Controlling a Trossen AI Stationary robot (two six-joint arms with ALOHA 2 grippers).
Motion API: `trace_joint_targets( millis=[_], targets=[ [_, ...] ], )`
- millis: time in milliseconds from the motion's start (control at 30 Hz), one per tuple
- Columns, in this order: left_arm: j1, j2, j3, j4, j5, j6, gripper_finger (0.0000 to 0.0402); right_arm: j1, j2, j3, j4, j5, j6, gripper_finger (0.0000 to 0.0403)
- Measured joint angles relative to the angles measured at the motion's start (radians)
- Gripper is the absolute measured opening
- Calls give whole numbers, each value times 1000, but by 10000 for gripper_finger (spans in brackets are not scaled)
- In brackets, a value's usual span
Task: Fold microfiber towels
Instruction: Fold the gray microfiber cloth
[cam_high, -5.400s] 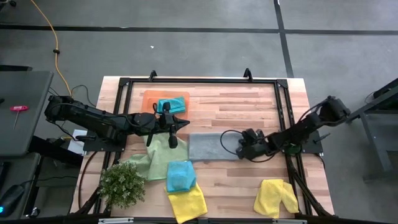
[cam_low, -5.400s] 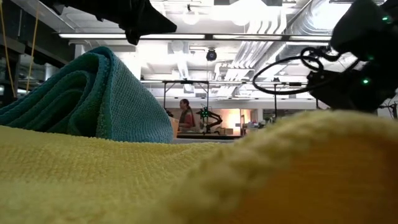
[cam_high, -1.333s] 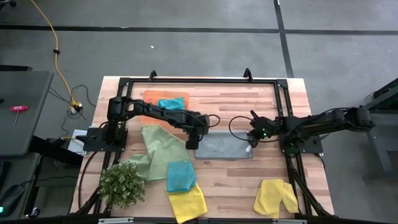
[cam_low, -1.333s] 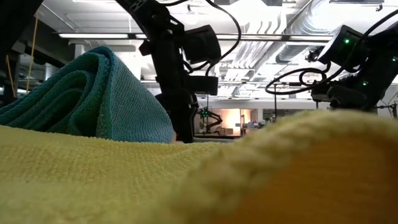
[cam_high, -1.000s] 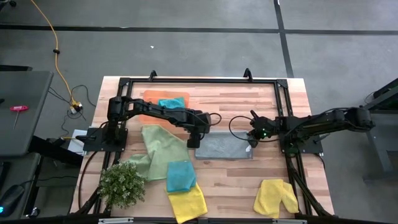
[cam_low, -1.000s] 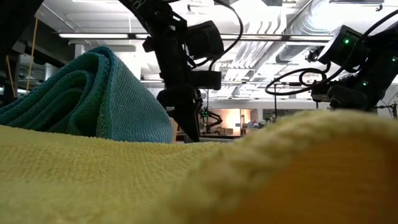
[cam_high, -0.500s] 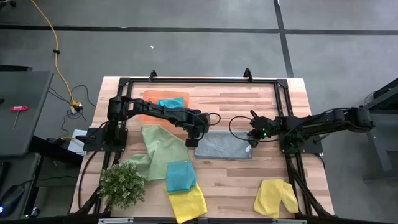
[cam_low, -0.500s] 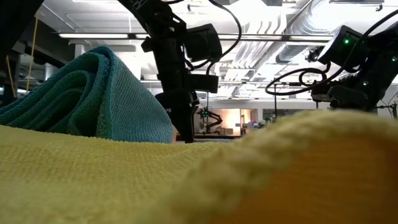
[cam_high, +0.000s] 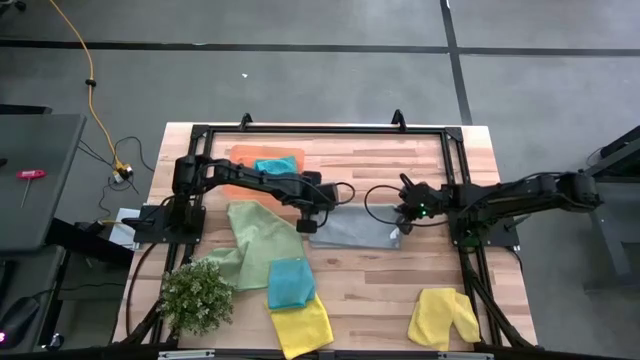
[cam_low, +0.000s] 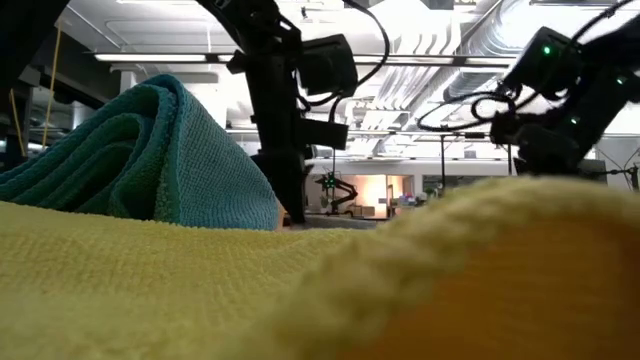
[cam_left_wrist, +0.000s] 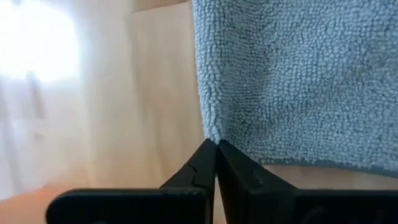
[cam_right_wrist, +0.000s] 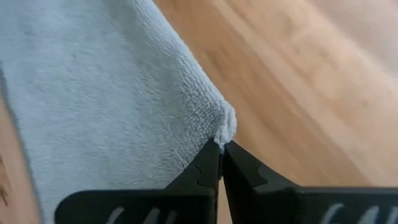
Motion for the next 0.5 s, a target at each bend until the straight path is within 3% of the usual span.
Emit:
trace_joint_targets(
  millis=[267, 500],
  targets=[
    [-37, -53, 22, -17, -120, 6, 1, 94, 0, 125, -154, 154, -41, 0],
    [-78, -156, 22, -6, -190, -8, 0, 220, 0, 151, -201, 258, 12, 0]
  ],
)
